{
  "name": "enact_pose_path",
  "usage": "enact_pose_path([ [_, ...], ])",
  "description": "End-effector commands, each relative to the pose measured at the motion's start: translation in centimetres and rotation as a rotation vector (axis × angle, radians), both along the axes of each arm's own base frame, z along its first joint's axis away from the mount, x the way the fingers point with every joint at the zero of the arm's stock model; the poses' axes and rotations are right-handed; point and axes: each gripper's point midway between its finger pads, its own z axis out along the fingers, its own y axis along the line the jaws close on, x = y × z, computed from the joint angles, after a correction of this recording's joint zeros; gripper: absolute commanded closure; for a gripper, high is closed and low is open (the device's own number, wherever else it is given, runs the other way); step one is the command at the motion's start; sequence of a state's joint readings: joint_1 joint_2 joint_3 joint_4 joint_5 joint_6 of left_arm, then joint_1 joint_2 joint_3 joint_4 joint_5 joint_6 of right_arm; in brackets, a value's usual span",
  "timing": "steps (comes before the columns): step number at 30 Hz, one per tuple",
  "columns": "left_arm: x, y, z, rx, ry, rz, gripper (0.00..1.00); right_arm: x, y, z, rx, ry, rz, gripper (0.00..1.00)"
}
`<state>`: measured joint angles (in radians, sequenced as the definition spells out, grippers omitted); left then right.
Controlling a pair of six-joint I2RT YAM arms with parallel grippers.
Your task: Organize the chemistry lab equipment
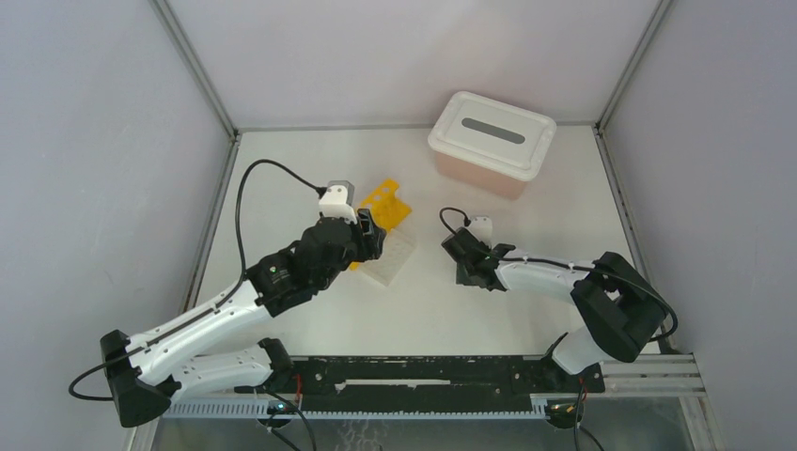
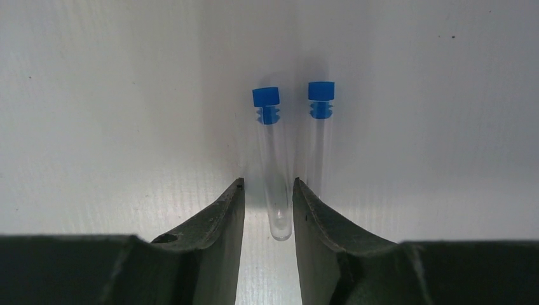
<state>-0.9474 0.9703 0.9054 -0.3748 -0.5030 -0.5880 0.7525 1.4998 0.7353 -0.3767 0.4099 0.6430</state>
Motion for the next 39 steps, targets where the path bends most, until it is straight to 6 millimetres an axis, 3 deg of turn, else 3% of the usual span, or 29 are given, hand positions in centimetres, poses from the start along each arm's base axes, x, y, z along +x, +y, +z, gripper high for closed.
enact_pose_path([
  [1,-0.1,0.0,2.6,-0.062,-0.036,0.008,0.42,0.0,0.5,-0.3,0.032,-0.012,-0.025,0.6],
  [5,-0.3,0.2,2.4,-0.064,-0.033,0.01,0.42,-0.4,0.5,-0.7,0.03,-0.001,-0.028,0.63],
  [11,-0.3,0.2,2.1,-0.054,-0.026,0.012,0.42,-0.6,0.3,-1.0,0.013,0.006,-0.028,0.78],
  [16,-0.3,0.3,2.4,-0.047,-0.024,0.014,0.4,-0.4,0.3,-0.3,0.013,-0.018,-0.017,0.91],
  [20,-0.4,0.4,2.5,-0.042,-0.017,0.01,0.38,-0.1,1.0,0.8,0.029,-0.053,0.02,0.95],
  [29,-0.7,-0.6,2.3,-0.081,0.058,-0.05,0.34,-0.4,5.4,6.0,0.093,-0.236,0.246,0.96],
  [39,-1.4,-2.3,1.6,-0.255,0.238,-0.208,0.34,-4.0,10.8,13.3,0.229,-0.477,0.549,0.96],
])
